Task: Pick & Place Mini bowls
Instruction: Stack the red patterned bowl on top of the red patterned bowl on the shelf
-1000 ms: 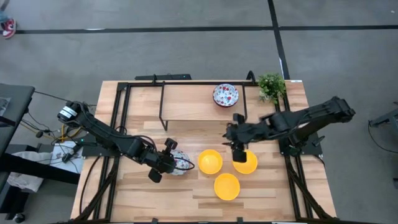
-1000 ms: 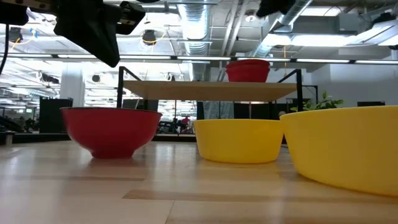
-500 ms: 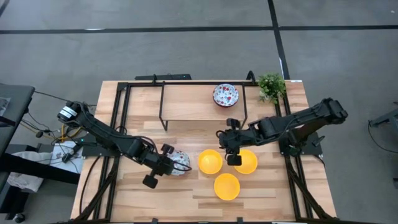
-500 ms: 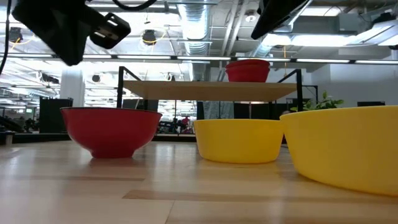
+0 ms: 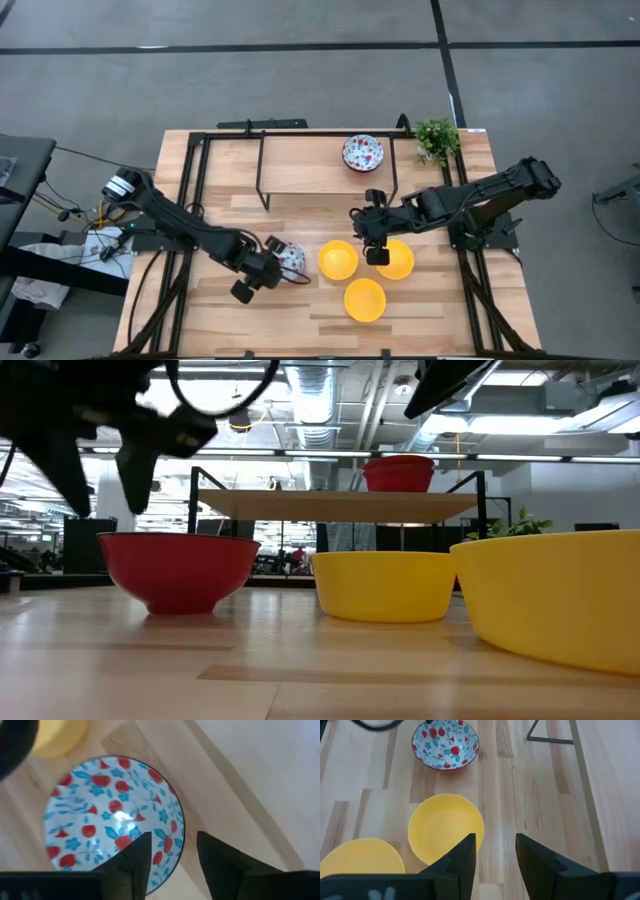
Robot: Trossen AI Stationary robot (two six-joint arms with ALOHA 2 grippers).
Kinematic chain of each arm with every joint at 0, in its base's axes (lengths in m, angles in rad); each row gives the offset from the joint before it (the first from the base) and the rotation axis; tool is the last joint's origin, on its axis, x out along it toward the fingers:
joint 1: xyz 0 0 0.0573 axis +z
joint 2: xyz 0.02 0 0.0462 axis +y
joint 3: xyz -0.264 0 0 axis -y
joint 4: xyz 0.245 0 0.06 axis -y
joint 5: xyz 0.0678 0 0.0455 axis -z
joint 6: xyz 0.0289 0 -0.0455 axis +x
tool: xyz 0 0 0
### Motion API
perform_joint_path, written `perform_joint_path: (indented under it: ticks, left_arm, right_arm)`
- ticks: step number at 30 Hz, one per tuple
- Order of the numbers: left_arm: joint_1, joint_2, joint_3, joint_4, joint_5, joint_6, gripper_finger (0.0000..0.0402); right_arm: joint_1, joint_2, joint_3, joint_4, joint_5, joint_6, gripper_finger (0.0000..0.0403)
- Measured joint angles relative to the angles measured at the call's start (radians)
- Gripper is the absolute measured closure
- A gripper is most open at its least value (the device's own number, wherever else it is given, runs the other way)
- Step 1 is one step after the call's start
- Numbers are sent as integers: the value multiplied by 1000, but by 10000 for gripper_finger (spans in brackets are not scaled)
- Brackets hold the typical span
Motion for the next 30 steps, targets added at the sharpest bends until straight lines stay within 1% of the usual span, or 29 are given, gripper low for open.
perform_joint_path:
  ticks: [6,12,14,16,19,21,22,26,30]
  left_arm:
    - [-6,75,-1,6,-42,2,244]
    - [-3,114,-1,8,-34,2,261]
    - [-3,114,-1,10,-34,2,274]
    - [-3,114,-1,9,-34,2,298]
    - [-3,114,-1,9,-34,3,347]
    - [-4,113,3,19,-55,5,380]
    - [-4,109,4,18,-62,4,387]
    - [-6,109,2,17,-90,6,385]
    - [-4,72,-4,-9,-98,-1,391]
  right_arm:
    - [0,0,0,-1,-1,0,274]
    - [0,0,0,-2,-1,0,274]
    - [0,0,0,-2,-2,0,274]
    - [0,0,0,-5,-2,0,274]
    - [0,0,0,-6,-3,0,274]
    - [0,0,0,-6,-3,0,274]
    - [0,0,0,-6,-3,0,274]
    - [0,0,0,-6,-3,0,274]
    - [0,-1,0,-7,-4,0,274]
